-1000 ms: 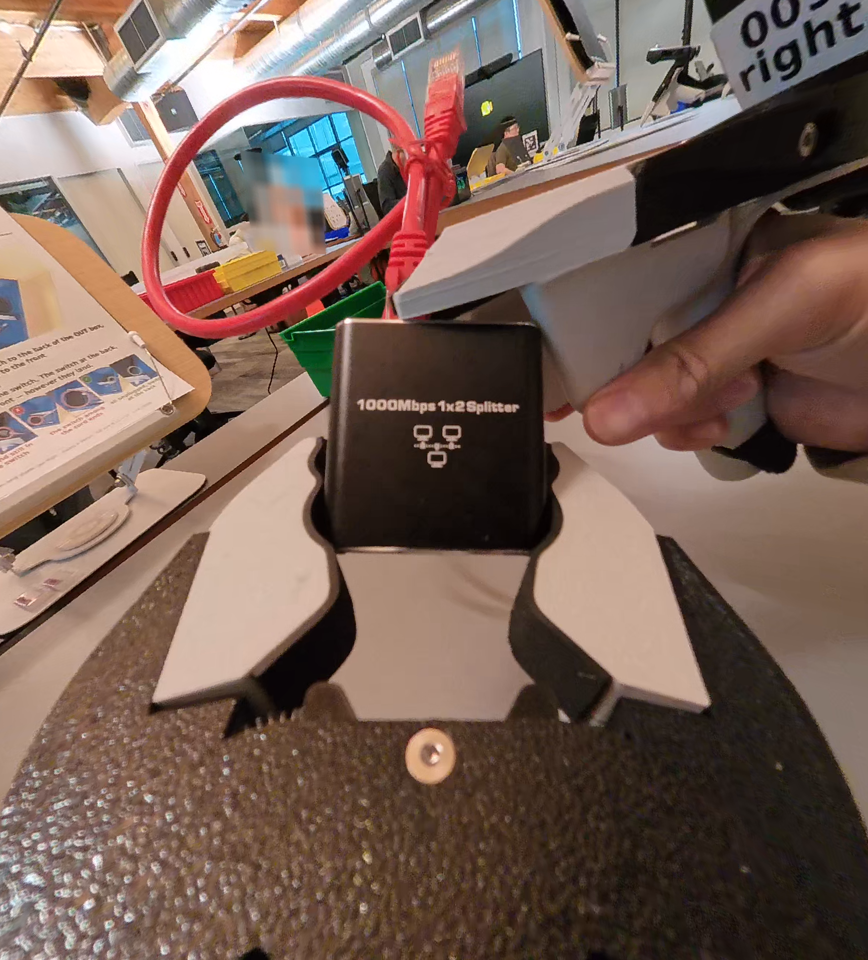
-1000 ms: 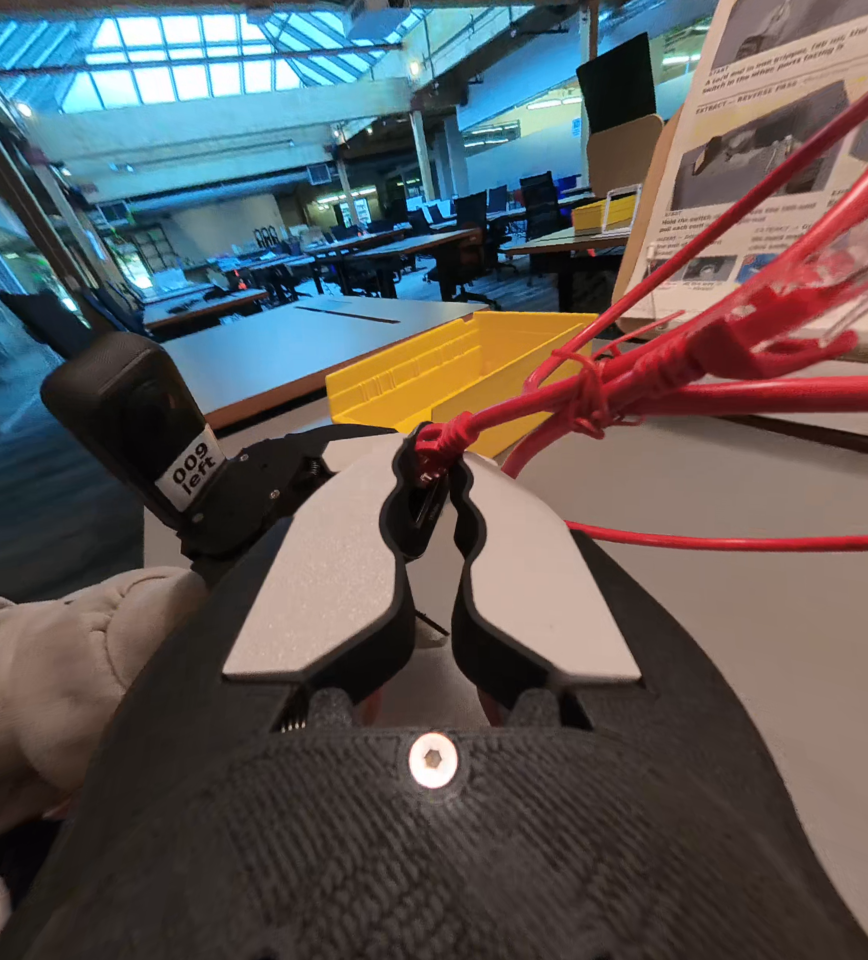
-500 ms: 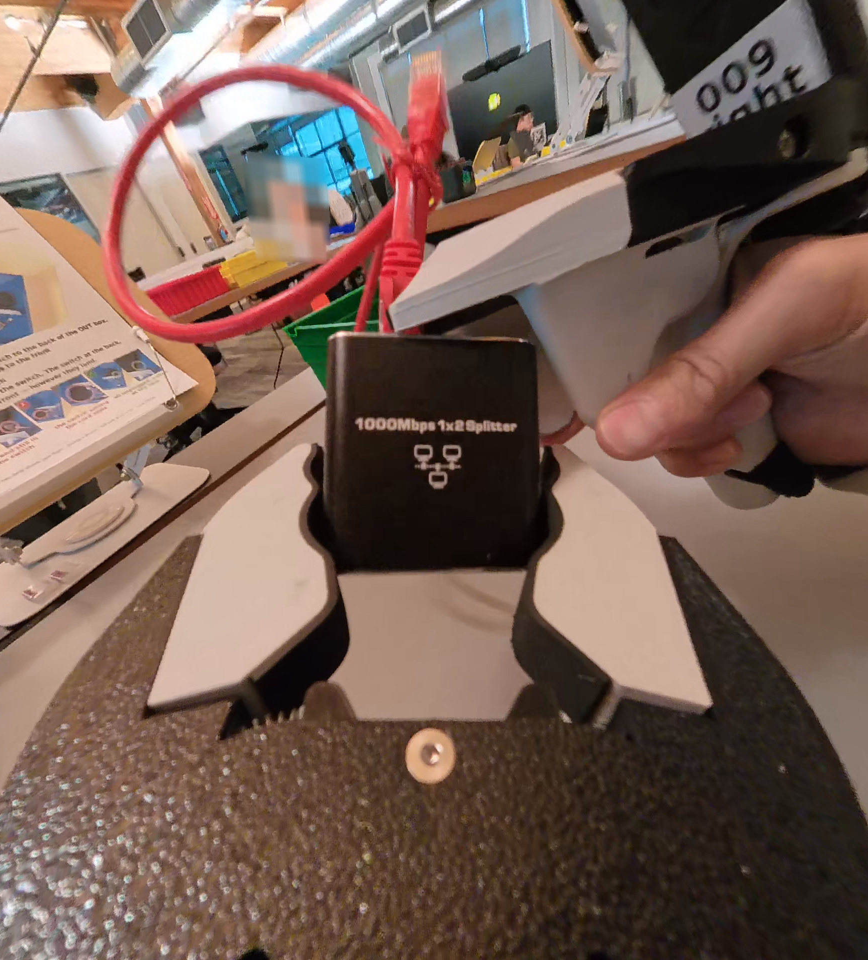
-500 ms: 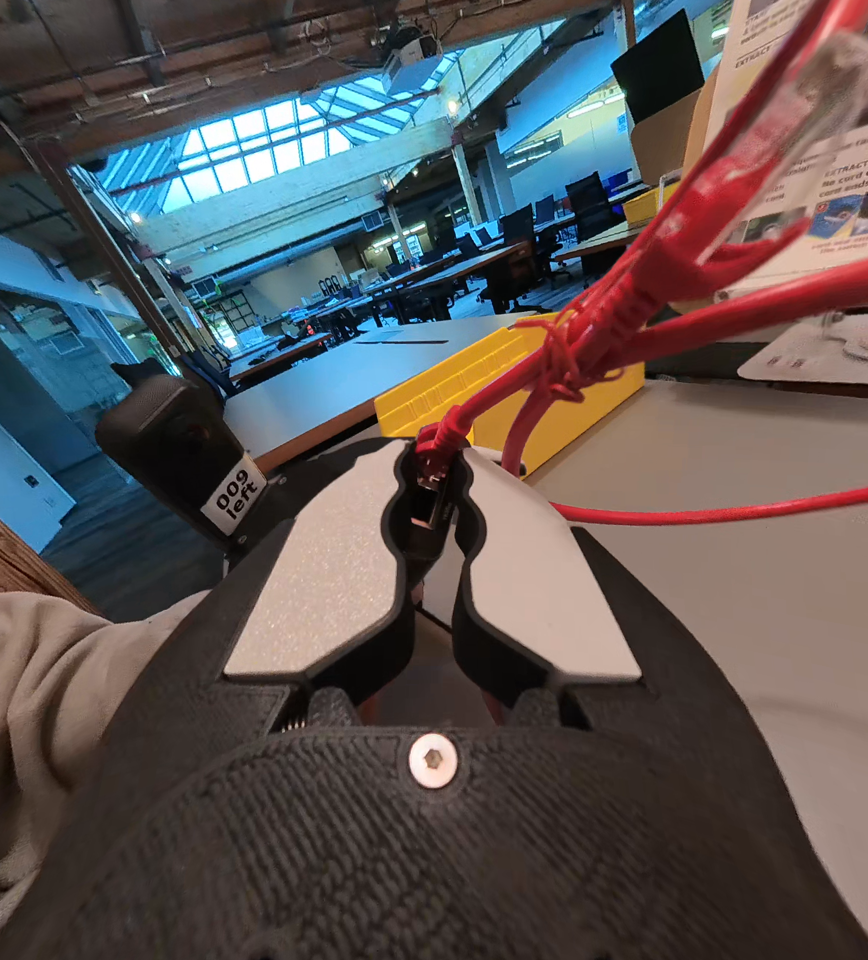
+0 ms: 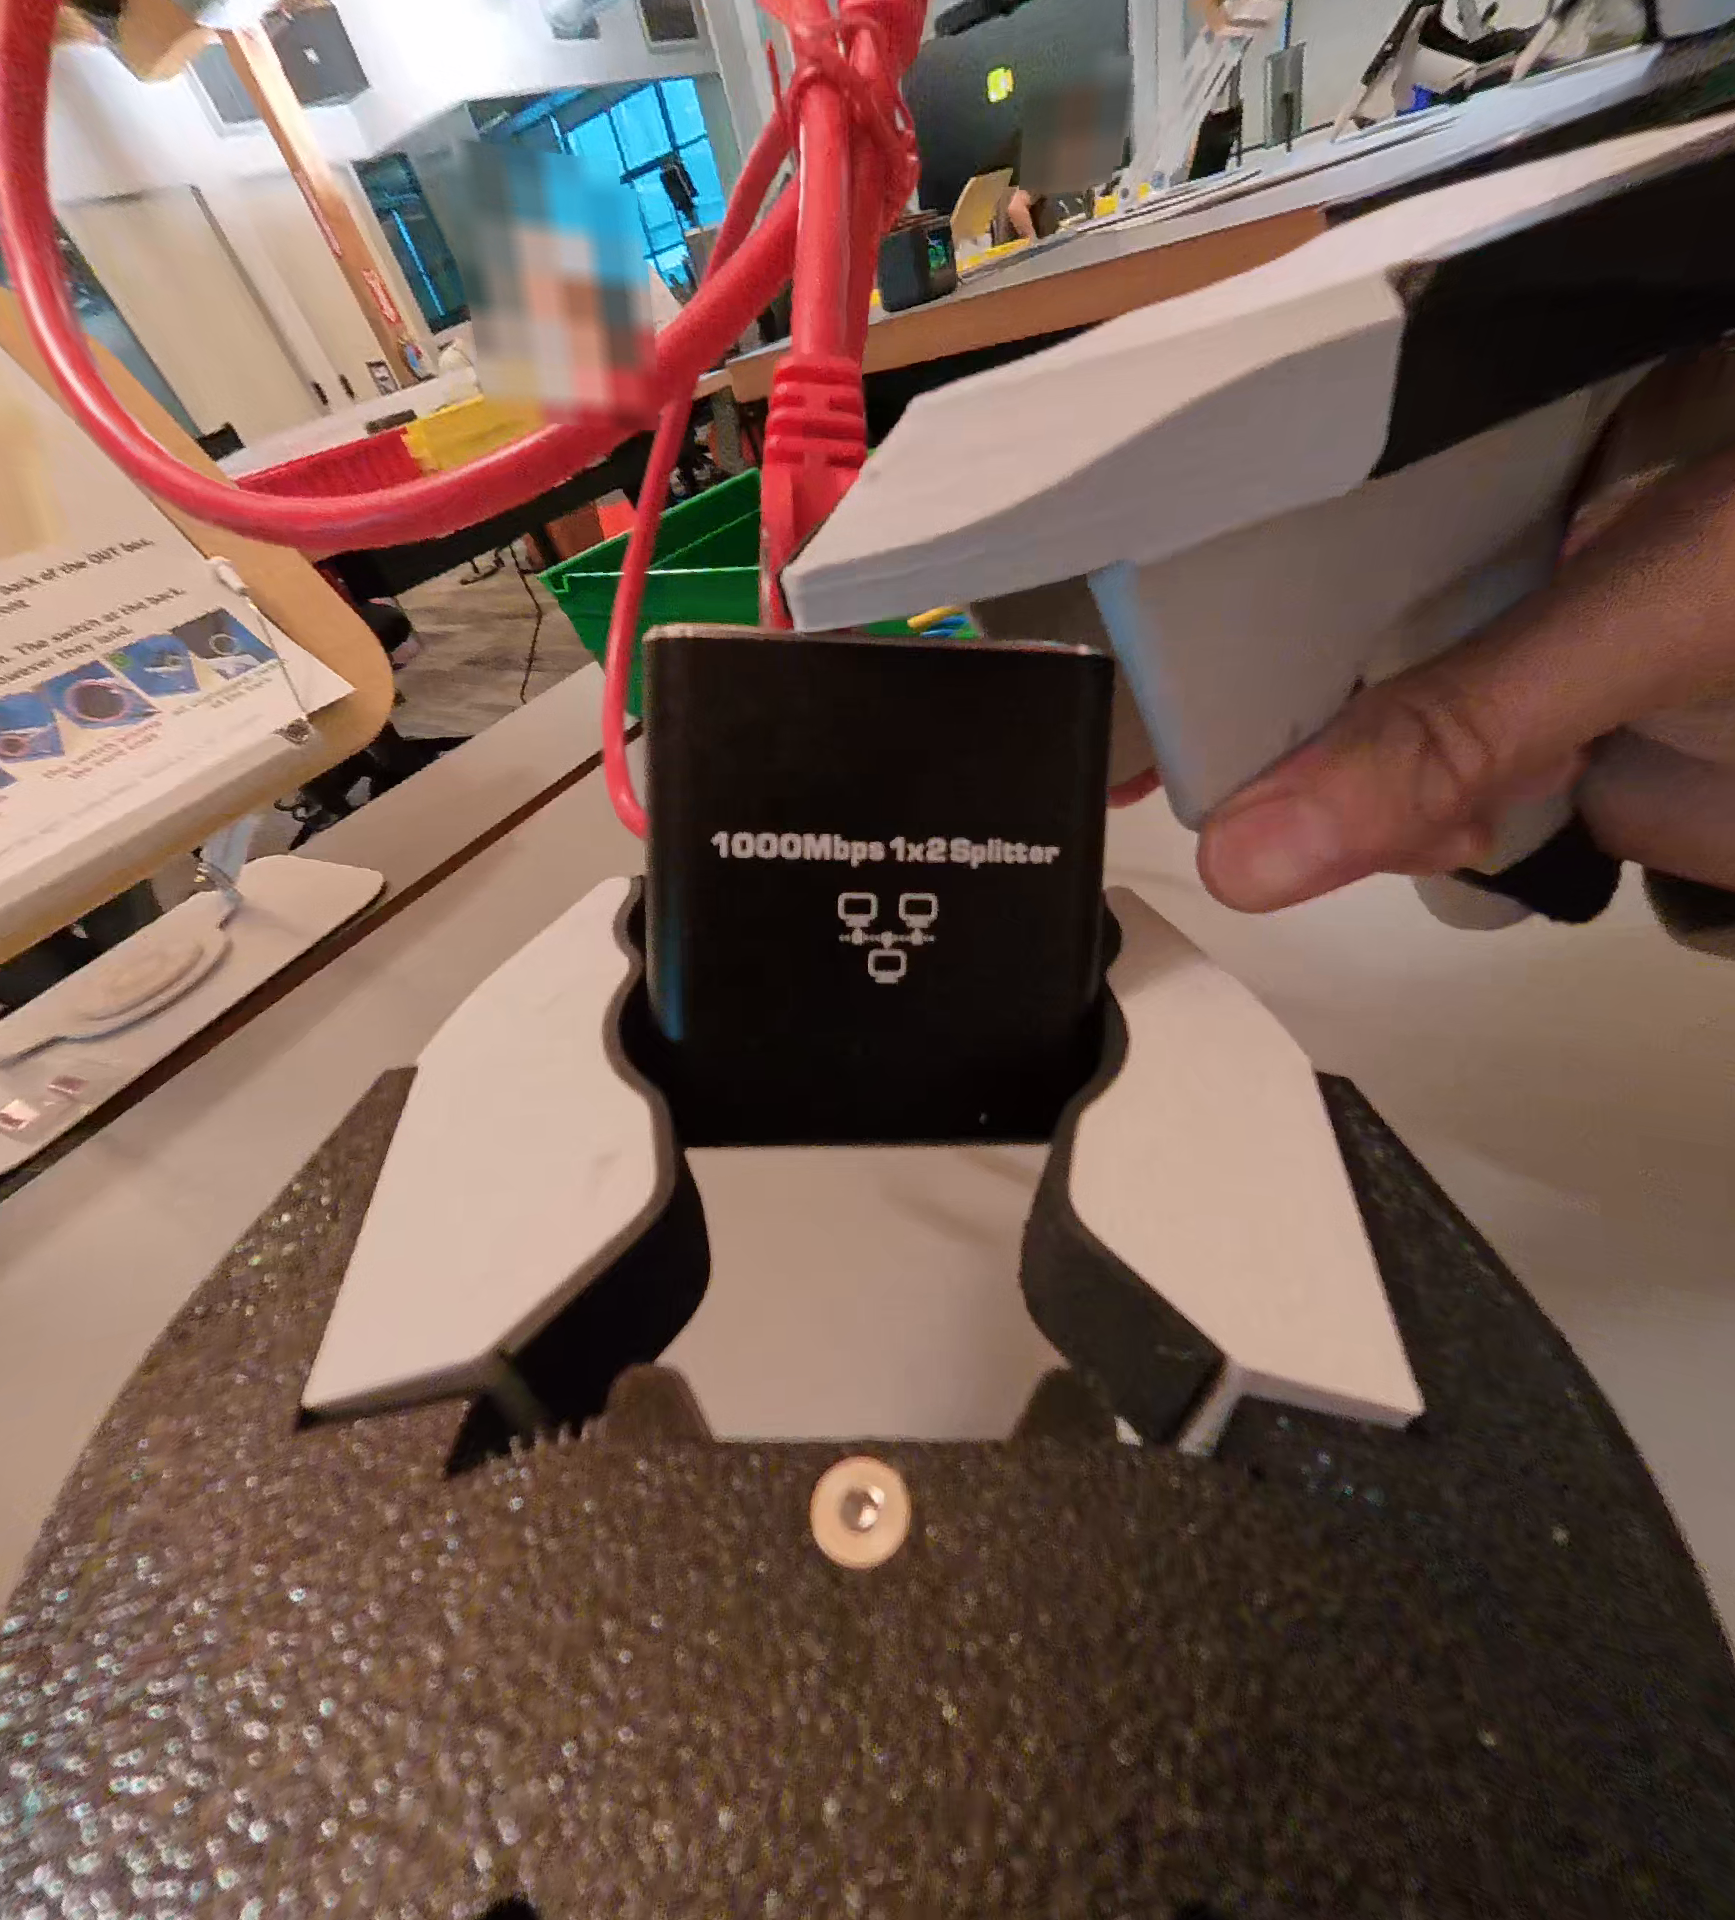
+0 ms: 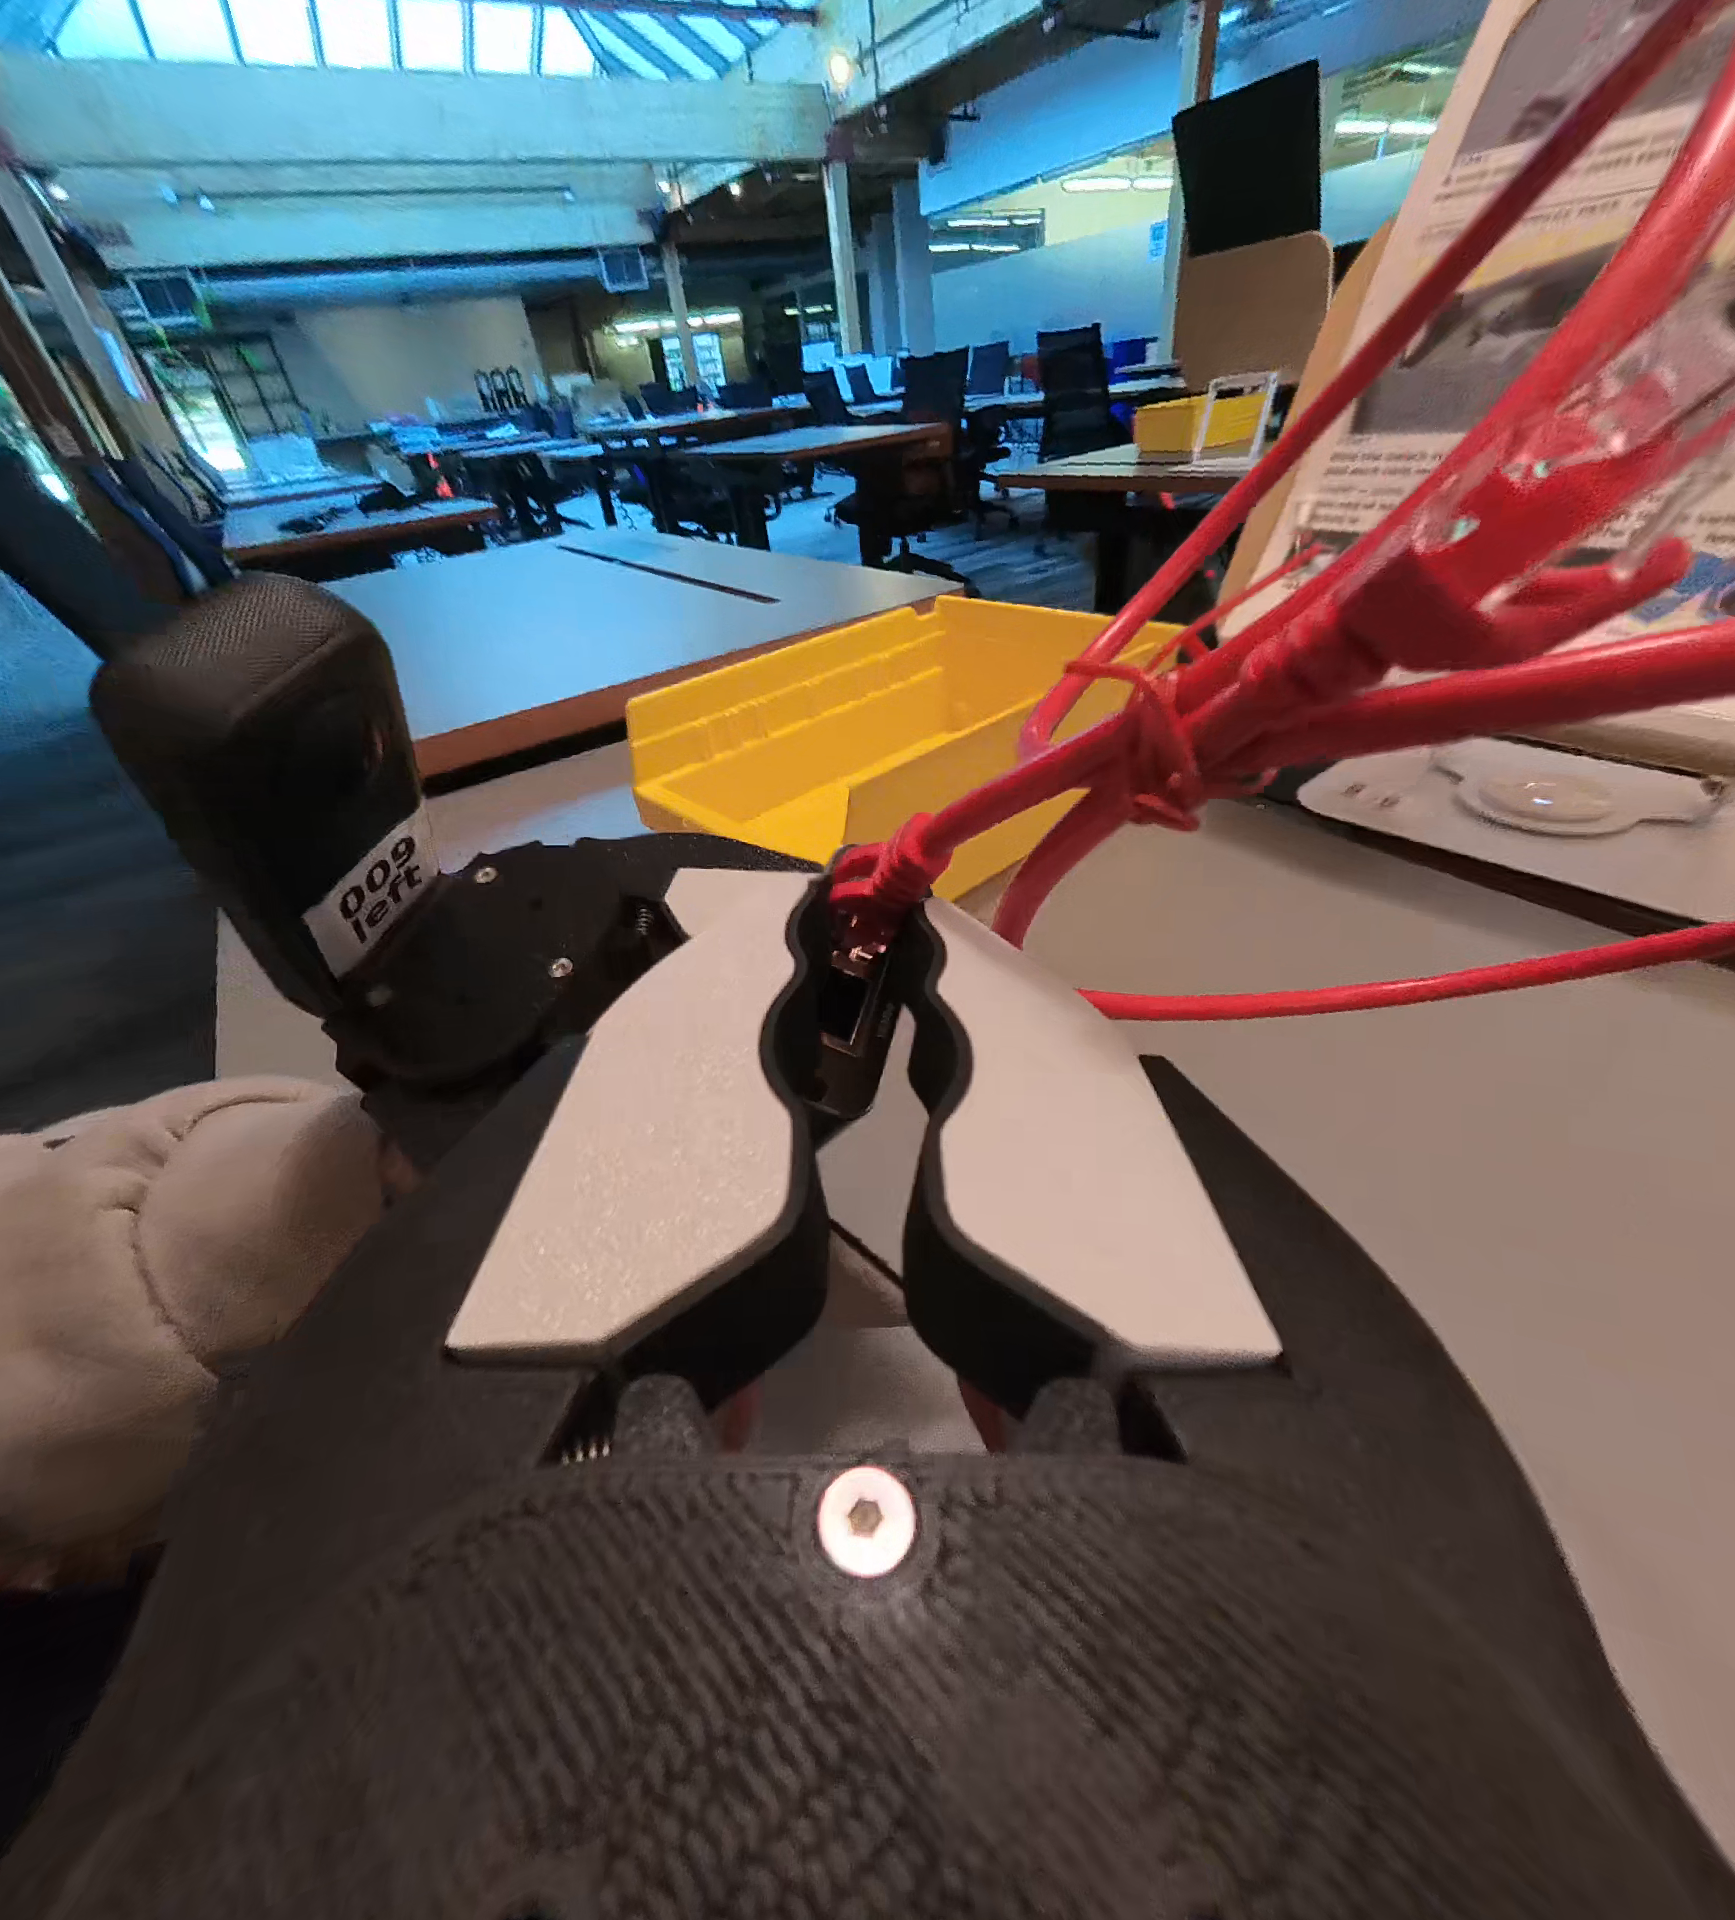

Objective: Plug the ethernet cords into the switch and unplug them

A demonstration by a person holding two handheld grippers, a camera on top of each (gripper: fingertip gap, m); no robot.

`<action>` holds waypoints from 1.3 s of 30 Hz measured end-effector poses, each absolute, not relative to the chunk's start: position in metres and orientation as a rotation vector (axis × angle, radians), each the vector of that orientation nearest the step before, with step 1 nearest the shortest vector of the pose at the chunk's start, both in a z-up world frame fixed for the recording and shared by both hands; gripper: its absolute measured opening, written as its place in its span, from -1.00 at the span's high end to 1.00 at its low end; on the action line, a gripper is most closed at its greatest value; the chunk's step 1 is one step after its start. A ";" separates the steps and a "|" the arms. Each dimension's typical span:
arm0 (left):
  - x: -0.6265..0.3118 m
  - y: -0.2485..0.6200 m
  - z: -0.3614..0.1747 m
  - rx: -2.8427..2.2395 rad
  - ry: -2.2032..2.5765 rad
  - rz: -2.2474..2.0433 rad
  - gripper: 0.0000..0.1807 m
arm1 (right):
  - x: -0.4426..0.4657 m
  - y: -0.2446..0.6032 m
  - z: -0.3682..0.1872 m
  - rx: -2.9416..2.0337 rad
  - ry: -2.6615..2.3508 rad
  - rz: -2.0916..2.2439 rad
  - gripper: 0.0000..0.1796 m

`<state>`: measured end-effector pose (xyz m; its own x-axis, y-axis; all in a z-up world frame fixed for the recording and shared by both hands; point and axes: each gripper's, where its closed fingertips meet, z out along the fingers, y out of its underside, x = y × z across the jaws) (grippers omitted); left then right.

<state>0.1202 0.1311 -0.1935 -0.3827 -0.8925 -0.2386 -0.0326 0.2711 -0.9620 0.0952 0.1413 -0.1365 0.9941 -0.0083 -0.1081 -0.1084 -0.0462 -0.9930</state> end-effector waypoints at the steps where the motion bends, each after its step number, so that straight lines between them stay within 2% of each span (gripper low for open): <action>1: 0.120 0.131 -0.194 -0.868 1.668 -1.233 0.15 | 0.096 0.141 -0.137 -1.624 0.090 0.074 0.82; 10: 0.120 0.124 -0.196 -0.870 1.715 -1.277 0.15 | 0.098 0.135 -0.139 -1.673 0.016 -0.051 0.82; 18: 0.118 0.142 -0.182 -0.722 1.628 -0.984 0.15 | 0.085 0.135 -0.127 -1.540 0.089 0.223 0.84; 23: 0.119 0.144 -0.186 -0.720 1.620 -0.973 0.15 | 0.085 0.136 -0.132 -1.622 0.026 0.091 0.82; 39: 0.111 0.150 -0.158 -0.571 1.516 -0.755 0.16 | 0.072 0.130 -0.113 -1.448 0.014 0.175 0.82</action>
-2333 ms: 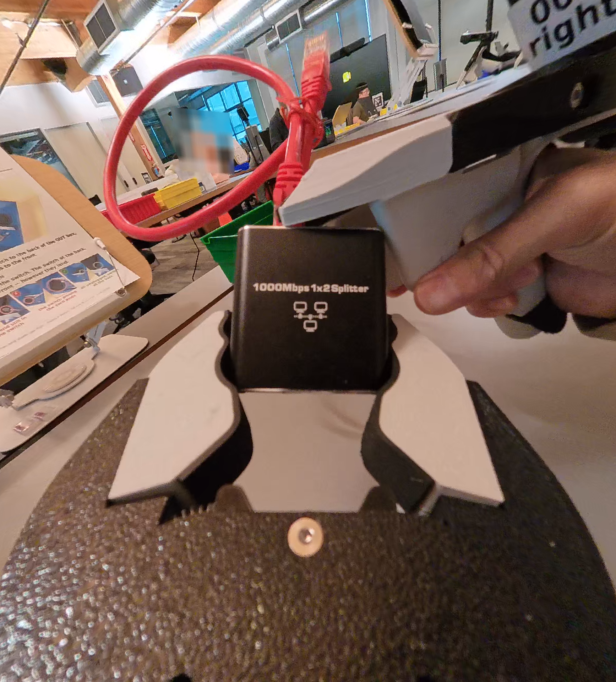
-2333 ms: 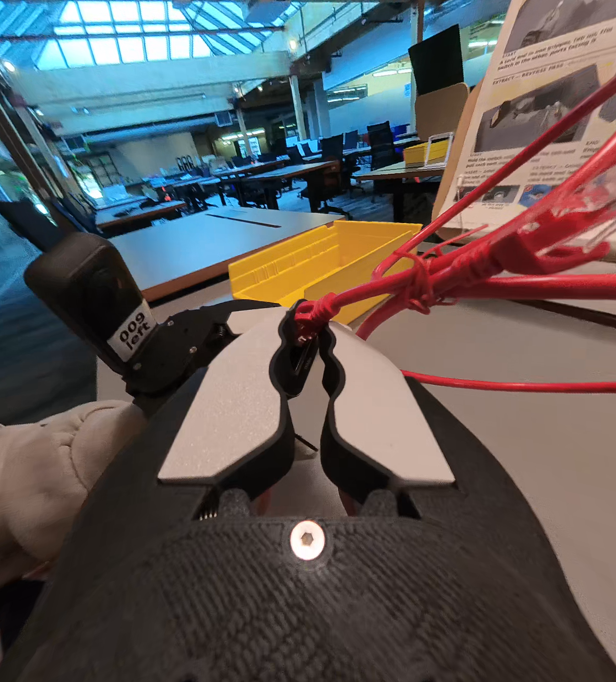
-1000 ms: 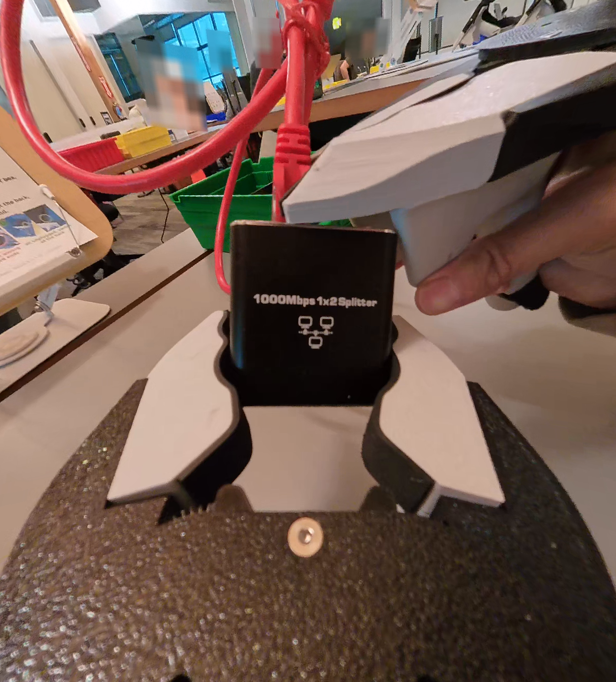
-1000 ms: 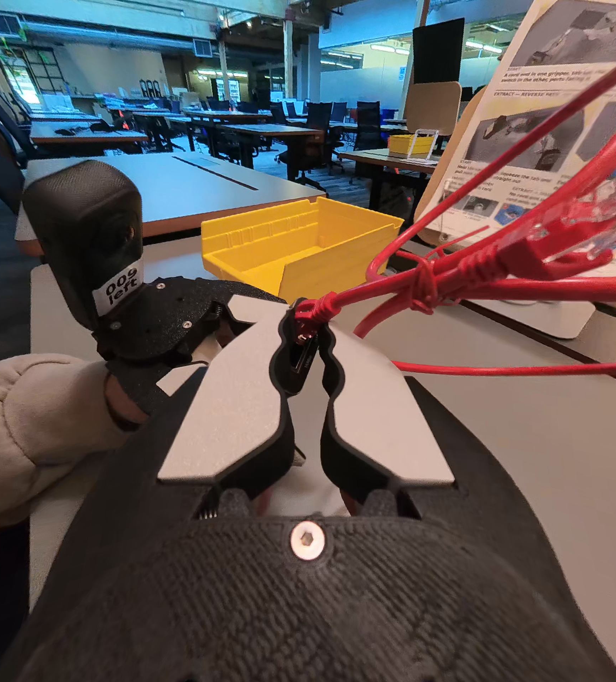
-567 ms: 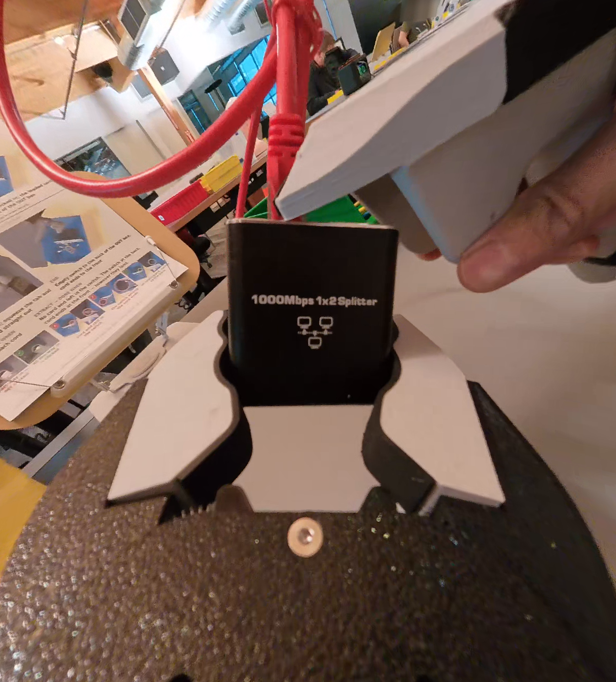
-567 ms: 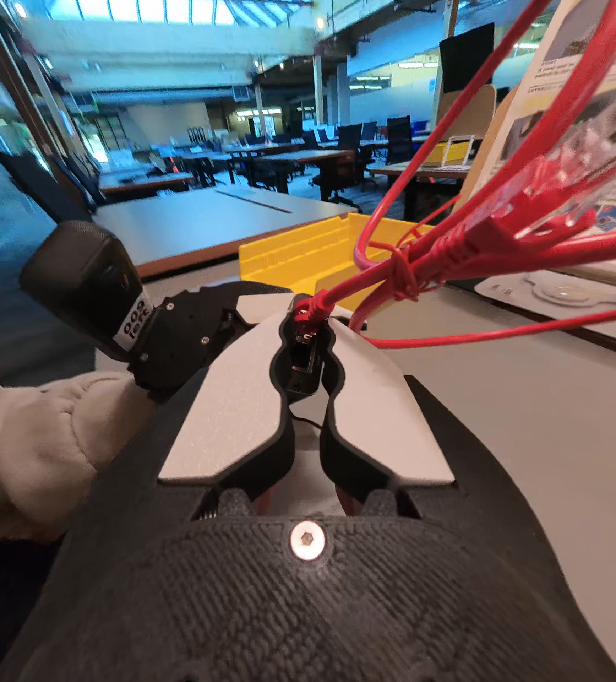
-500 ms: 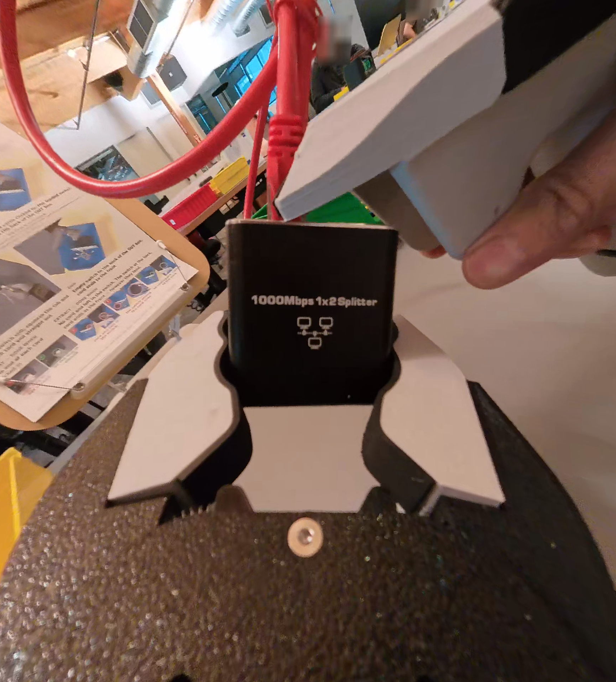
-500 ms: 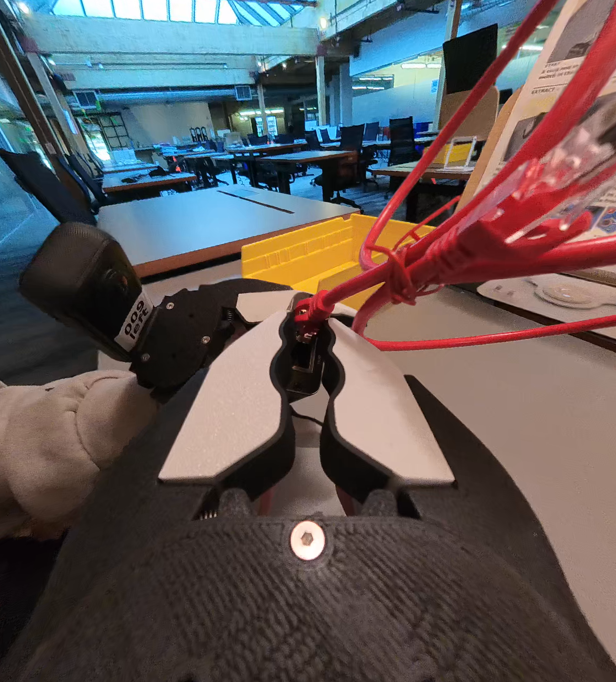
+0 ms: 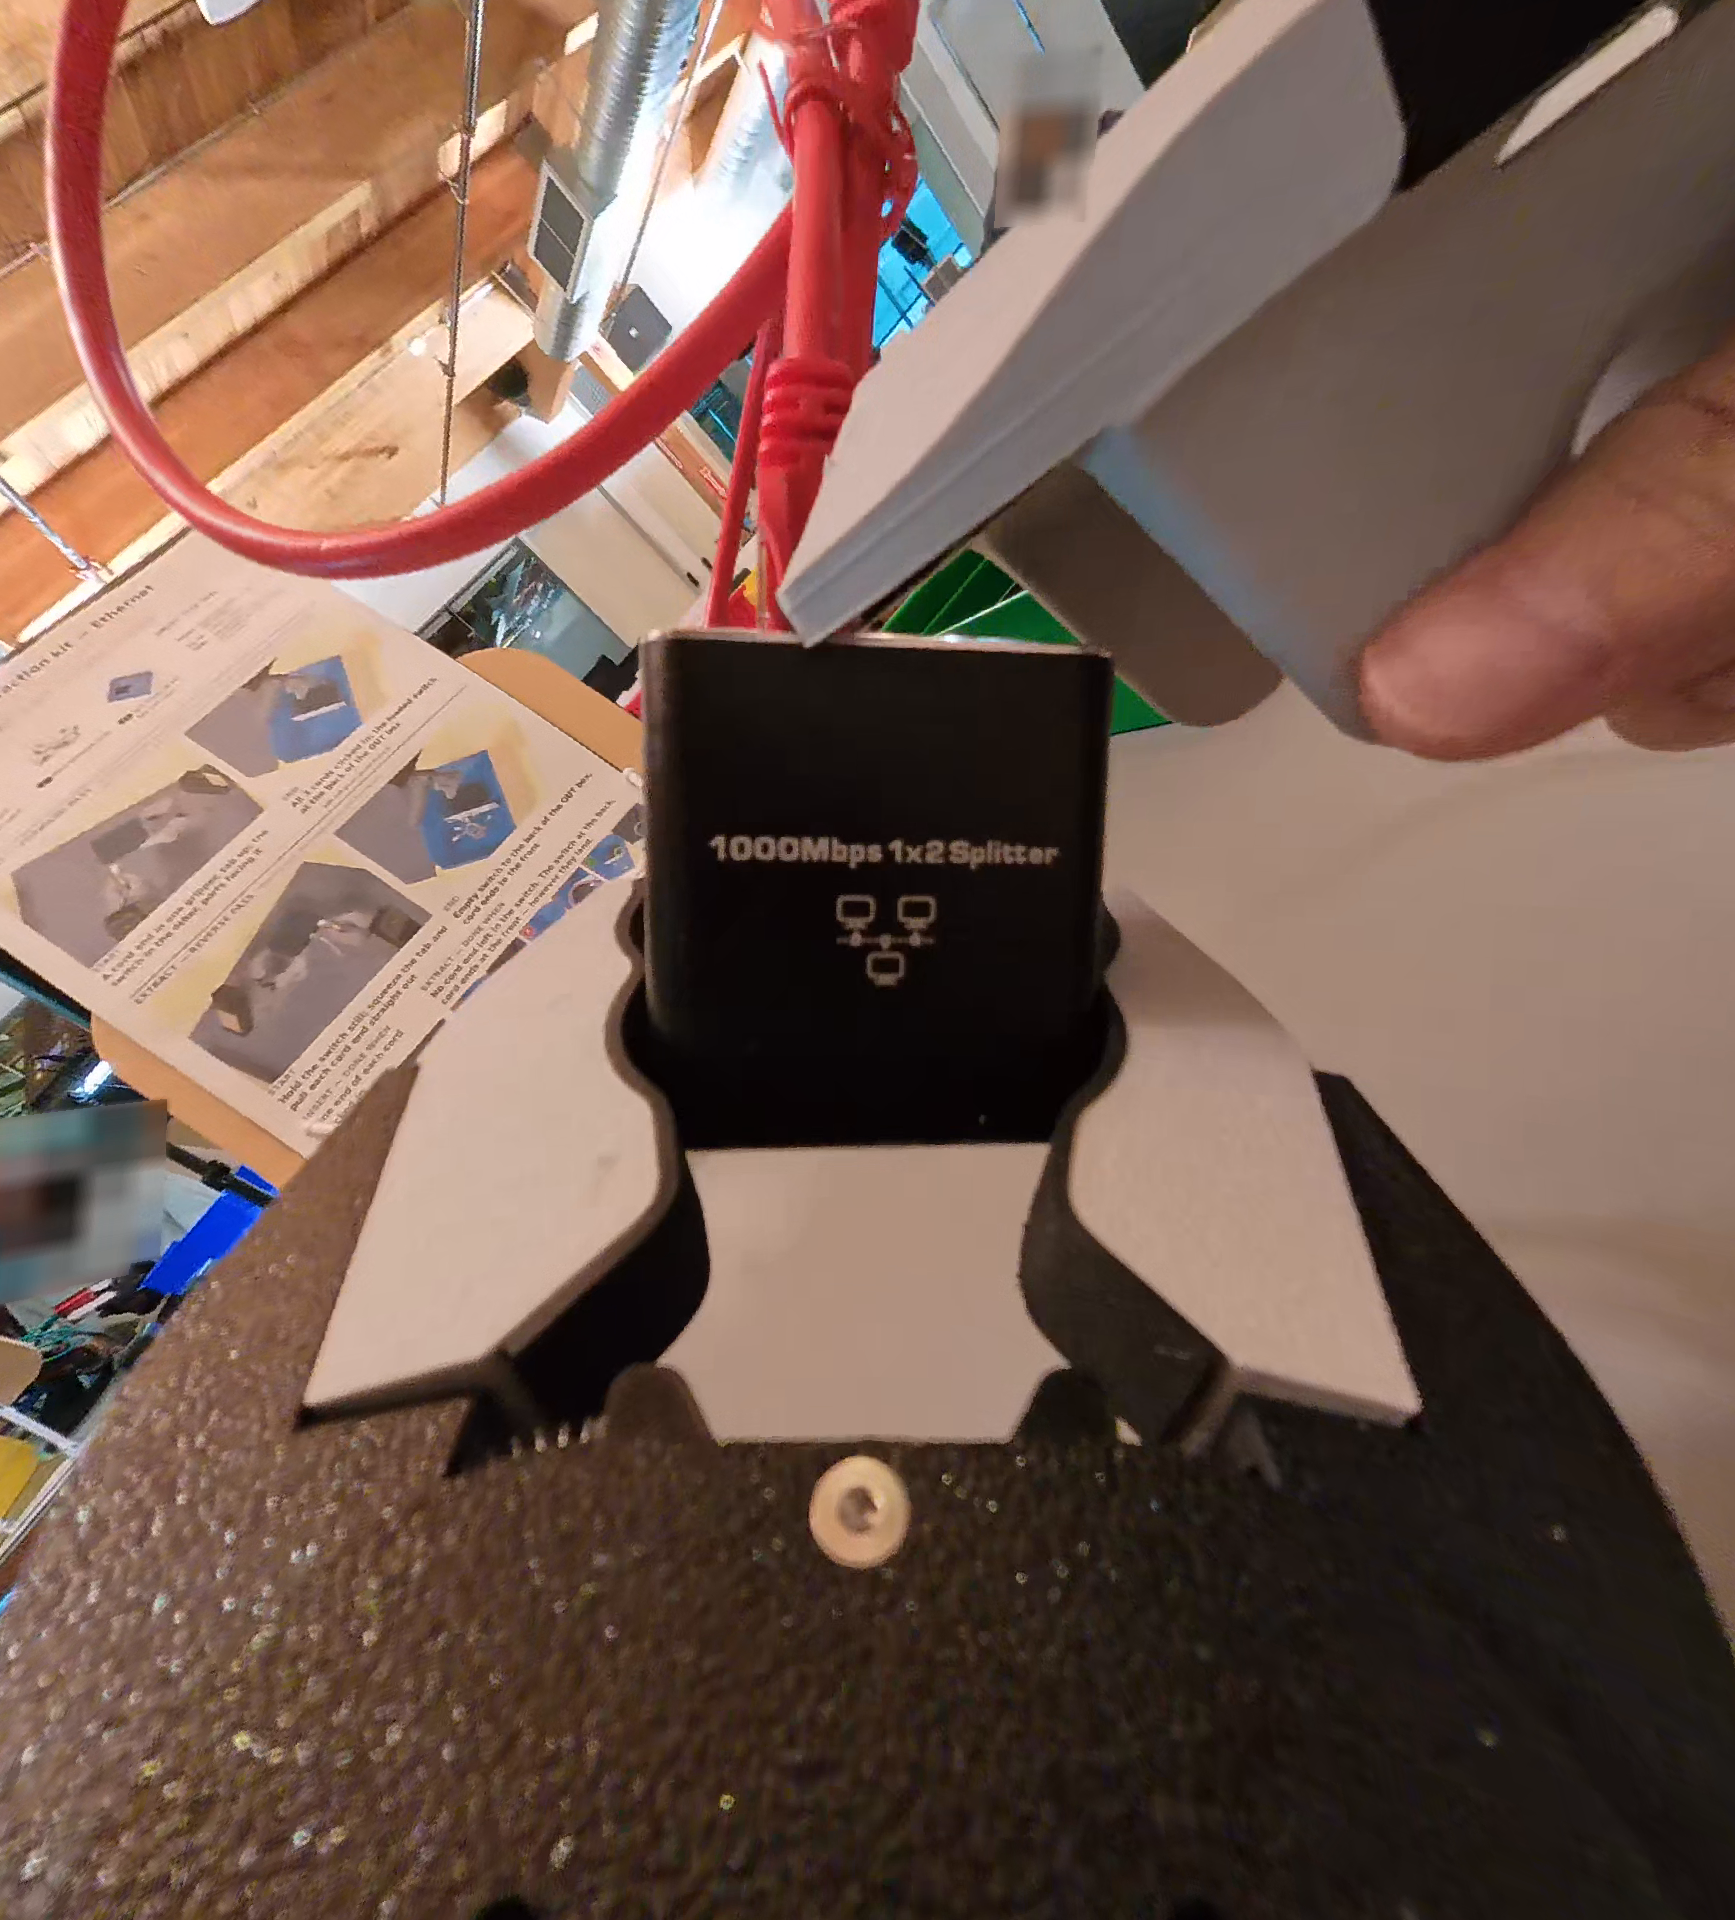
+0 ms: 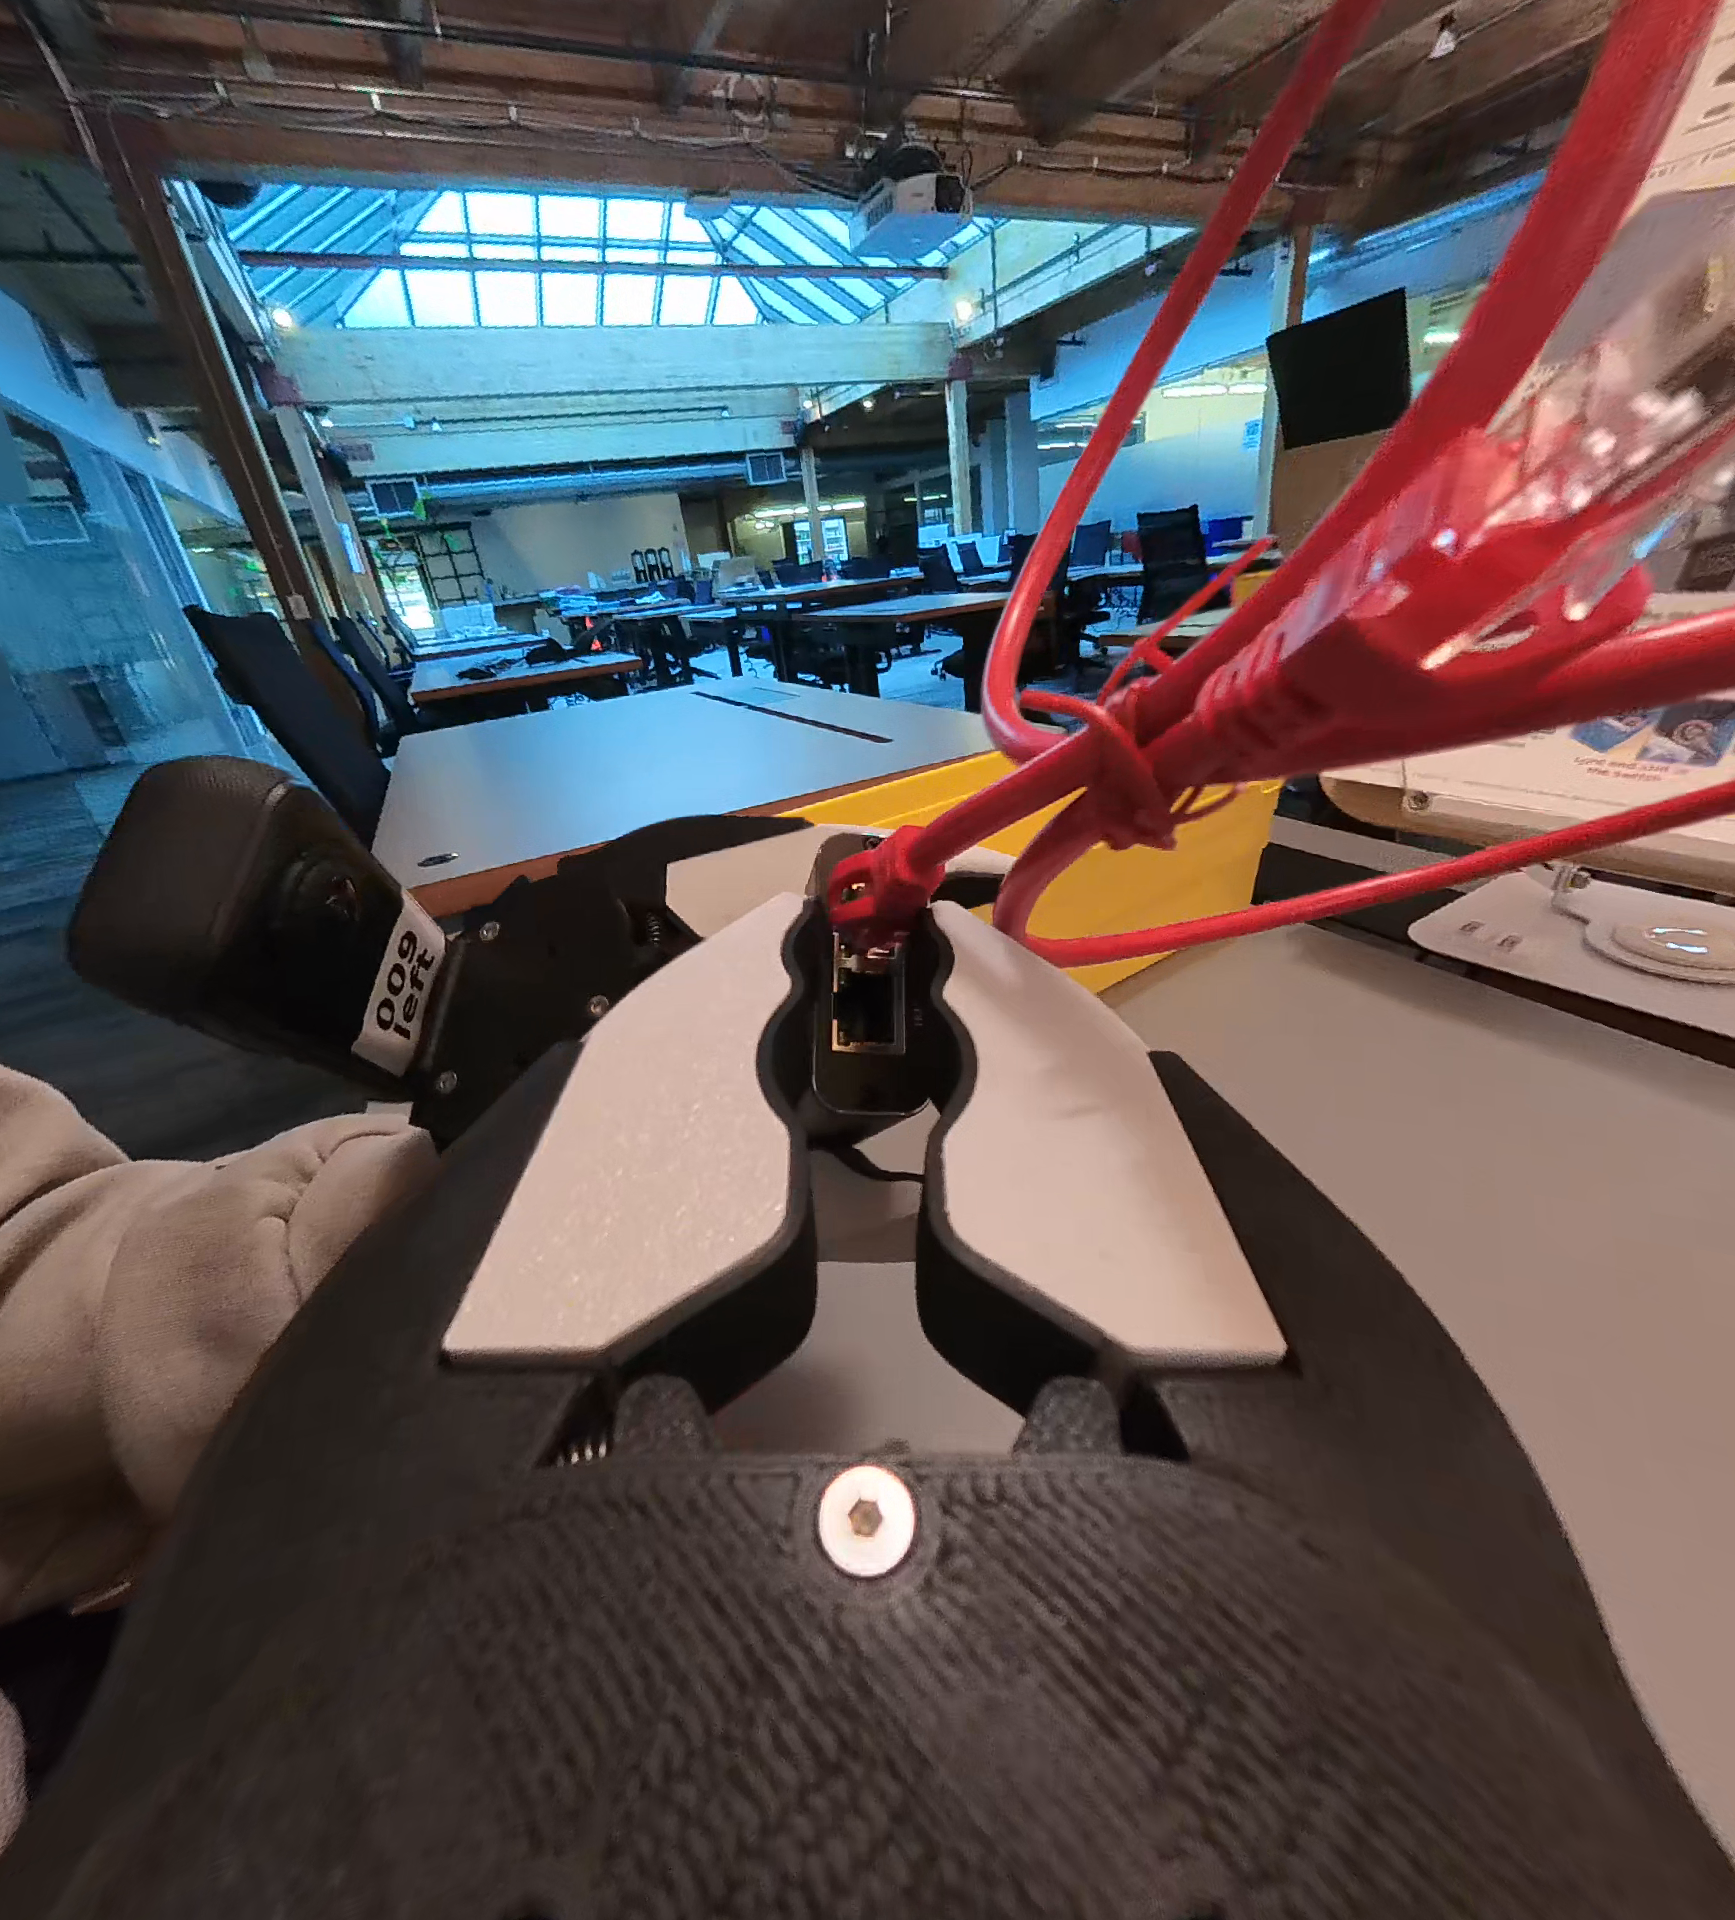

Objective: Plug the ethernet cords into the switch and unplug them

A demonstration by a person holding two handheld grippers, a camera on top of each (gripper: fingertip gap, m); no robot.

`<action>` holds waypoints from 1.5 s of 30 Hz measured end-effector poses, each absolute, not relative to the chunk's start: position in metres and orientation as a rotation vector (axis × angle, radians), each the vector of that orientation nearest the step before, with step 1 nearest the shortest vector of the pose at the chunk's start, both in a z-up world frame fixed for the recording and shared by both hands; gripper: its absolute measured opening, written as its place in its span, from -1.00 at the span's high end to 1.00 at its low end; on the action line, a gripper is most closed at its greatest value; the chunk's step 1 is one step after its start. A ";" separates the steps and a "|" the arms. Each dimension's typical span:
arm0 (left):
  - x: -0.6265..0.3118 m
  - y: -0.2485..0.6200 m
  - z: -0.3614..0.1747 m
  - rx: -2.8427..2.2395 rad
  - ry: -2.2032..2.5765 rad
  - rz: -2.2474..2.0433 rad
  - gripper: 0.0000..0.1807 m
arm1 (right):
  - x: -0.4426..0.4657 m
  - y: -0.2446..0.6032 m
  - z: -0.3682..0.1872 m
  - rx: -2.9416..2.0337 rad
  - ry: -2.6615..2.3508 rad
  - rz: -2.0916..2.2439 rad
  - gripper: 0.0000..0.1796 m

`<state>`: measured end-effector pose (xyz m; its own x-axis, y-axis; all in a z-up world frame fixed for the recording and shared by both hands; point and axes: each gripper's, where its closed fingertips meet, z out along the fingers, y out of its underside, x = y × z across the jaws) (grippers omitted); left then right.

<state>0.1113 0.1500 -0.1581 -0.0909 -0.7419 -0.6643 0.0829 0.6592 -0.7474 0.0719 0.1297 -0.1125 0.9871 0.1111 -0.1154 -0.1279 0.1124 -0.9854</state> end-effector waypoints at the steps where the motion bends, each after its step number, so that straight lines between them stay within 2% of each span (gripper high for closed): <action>1: 0.111 0.150 -0.157 -0.570 1.514 -0.753 0.16 | 0.072 0.129 -0.112 -1.442 0.015 0.176 0.81; 12: 0.110 0.145 -0.151 -0.564 1.499 -0.783 0.16 | 0.069 0.125 -0.103 -1.344 0.093 0.327 0.84; 45: 0.109 0.153 -0.146 -0.526 1.451 -0.599 0.16 | 0.072 0.122 -0.108 -1.391 0.080 0.272 0.82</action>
